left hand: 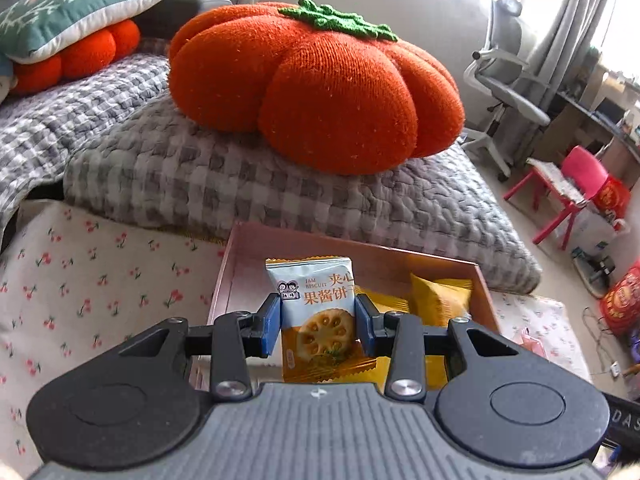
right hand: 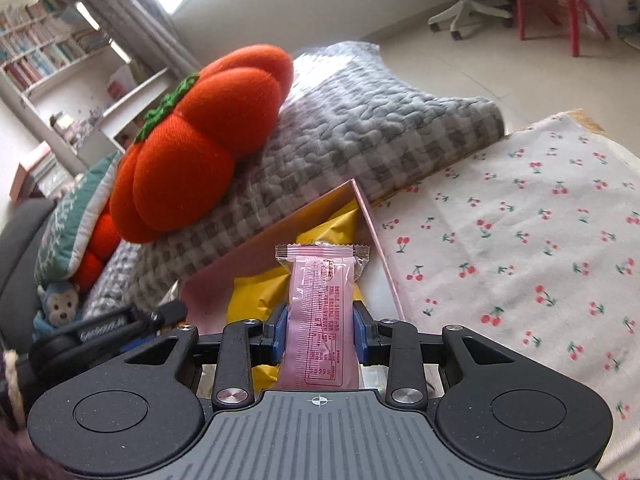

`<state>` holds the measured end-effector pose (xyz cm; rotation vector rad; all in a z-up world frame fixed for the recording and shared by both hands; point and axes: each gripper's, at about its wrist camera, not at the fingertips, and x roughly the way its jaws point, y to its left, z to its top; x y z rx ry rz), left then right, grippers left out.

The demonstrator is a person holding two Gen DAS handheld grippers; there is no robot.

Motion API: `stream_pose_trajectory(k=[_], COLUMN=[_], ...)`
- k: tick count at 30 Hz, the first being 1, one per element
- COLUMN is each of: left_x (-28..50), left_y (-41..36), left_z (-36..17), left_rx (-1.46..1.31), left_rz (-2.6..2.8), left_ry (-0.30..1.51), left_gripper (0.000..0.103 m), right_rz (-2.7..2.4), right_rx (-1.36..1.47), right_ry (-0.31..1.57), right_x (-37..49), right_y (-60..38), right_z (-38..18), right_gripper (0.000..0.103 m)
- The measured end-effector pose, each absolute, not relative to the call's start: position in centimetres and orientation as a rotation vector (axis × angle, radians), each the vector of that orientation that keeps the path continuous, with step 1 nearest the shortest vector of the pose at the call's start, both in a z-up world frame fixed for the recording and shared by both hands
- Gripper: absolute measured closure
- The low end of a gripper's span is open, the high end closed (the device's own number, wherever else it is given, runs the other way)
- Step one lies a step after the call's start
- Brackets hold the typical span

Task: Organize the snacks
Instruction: 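Carry the orange packet and the pink packet over the box with both tools, then lower both packets into the box and open both tools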

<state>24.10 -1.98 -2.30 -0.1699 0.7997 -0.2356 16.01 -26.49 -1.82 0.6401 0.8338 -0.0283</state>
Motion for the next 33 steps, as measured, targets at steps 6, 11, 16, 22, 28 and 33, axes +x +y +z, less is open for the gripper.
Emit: stream_pose_trajectory(k=[6, 11, 16, 22, 28, 33], left_x=[25.3, 25.9, 26.3, 26.2, 25.3, 23.7], left_y=[-2.5, -3.0, -3.0, -2.1, -1.7, -1.0], left_z=[-4.0, -4.9, -5.9, -5.7, -4.8, -3.9], left_rx=[-0.104, -0.057, -0.058, -0.128, -0.122, -0.133], left_rz=[-0.187, -0.169, -0.155, -0.176, -0.18, -0.197], left_ry=[0.815, 0.826, 0.844, 0.811, 0.79, 0.793], left_gripper=[0.067, 0.067, 0.067, 0.052, 0.039, 0.029], right_rz=[-0.016, -0.03, -0.035, -0.016, -0.031, -0.021], right_rx=[0.605, 0.595, 0.593, 0.634, 0.629, 0.587], right_ry=[0.845, 0.866, 0.87, 0.828, 0.82, 0.809], right_x=[17.0, 17.5, 17.6, 17.3, 17.0, 16.0], right_y=[-26.5, -26.6, -26.7, -27.2, -27.1, -26.4], right_z=[-2.9, -3.9, -4.4, -3.9, -2.9, -1.2], right_gripper=[0.072, 0.072, 0.071, 0.055, 0.044, 0.029])
